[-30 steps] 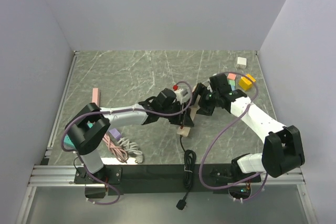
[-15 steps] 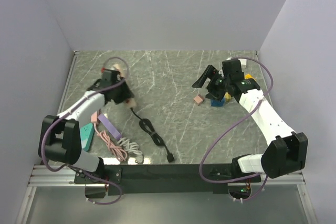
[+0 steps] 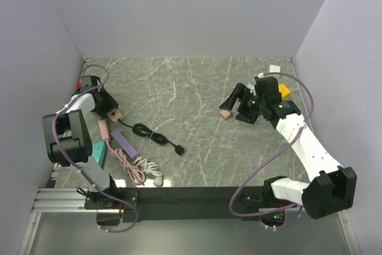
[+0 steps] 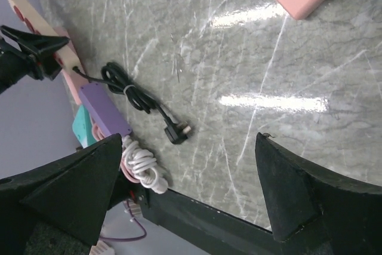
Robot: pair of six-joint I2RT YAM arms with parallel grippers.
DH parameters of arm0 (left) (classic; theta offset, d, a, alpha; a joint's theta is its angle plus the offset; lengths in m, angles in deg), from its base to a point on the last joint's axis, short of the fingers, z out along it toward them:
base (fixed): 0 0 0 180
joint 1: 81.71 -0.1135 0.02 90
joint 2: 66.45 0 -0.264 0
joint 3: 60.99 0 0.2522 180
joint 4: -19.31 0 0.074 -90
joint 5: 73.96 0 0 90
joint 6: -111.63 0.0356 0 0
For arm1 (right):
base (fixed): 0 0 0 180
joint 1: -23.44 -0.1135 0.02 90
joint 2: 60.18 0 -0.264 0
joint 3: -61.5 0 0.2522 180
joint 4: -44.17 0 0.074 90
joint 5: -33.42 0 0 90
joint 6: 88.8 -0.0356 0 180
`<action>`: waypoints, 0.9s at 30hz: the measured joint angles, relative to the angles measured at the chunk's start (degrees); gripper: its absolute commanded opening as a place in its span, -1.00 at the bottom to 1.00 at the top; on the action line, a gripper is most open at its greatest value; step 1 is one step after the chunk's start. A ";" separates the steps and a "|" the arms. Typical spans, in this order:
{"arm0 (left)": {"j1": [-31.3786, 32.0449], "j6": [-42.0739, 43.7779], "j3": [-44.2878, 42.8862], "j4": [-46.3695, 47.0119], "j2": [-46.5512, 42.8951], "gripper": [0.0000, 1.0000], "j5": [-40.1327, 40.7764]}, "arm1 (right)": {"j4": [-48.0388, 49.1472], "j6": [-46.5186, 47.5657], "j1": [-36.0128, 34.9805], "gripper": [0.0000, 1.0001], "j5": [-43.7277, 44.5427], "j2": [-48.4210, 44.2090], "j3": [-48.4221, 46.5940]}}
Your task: Pull the plug off the socket
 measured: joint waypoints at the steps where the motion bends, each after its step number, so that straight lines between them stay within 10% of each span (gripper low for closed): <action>1: -0.66 0.35 0.02 0.00 0.00 0.70 0.11 | 0.02 0.17 0.00 0.97 0.04 -0.35 0.28; 2: -1.05 0.44 0.11 0.26 -0.02 0.98 -0.09 | 0.11 0.35 0.00 0.97 0.04 -0.74 0.68; 27: 5.44 3.41 8.17 1.44 -40.79 0.99 -20.90 | 1.66 4.17 0.04 1.00 5.51 -22.08 14.29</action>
